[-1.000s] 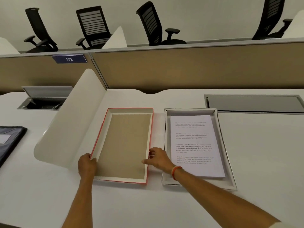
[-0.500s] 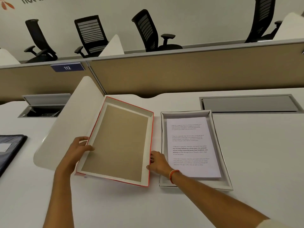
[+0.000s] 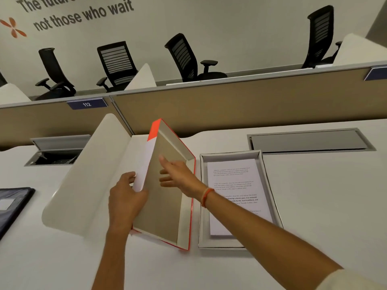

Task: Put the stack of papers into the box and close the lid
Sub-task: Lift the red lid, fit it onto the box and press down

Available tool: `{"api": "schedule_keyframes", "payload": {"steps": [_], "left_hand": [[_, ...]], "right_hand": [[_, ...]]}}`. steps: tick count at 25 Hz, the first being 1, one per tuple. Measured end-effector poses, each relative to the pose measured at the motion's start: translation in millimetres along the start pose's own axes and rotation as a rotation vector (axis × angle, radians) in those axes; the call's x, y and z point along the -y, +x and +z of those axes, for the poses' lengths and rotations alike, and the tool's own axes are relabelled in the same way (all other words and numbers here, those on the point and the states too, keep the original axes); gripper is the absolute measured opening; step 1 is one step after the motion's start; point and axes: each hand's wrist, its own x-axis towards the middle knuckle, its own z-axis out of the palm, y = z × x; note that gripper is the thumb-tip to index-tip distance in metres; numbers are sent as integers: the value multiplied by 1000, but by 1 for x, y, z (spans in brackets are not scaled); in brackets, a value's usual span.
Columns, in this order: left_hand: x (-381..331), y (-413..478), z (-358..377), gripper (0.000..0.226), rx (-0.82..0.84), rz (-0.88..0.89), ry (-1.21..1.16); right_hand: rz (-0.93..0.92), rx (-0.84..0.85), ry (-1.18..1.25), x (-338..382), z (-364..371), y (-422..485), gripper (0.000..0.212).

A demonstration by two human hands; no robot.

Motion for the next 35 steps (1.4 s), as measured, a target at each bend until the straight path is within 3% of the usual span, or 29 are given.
{"api": "schedule_keyframes", "payload": {"steps": [3, 6, 13, 17, 21, 26, 30, 33, 35], "left_hand": [[-25, -19, 15, 61, 30, 55, 117], [-38, -24, 18, 76, 148, 72, 93], [-14, 23, 25, 69, 305, -85, -541], [14, 46, 67, 66, 333, -225, -525], [54, 63, 92, 90, 442, -370, -500], [63, 49, 105, 82, 660, -524, -815], [48, 40, 123, 52, 574, -437, -758], [28, 32, 140, 41, 545, -317, -624], [16, 26, 155, 38, 543, -233, -535]], "right_hand": [[-30, 34, -3, 25, 9, 3, 45], [-31, -52, -21, 26, 1, 4, 41], [27, -128, 16, 38, -18, -11, 34], [31, -151, 34, 44, -33, -23, 37], [25, -103, 147, 51, -62, -37, 34], [26, -33, 283, 40, -119, -56, 30], [77, -226, 176, 13, -173, -59, 40], [96, -410, -123, -17, -197, -60, 57], [80, -527, -272, -39, -204, -61, 54]]}}
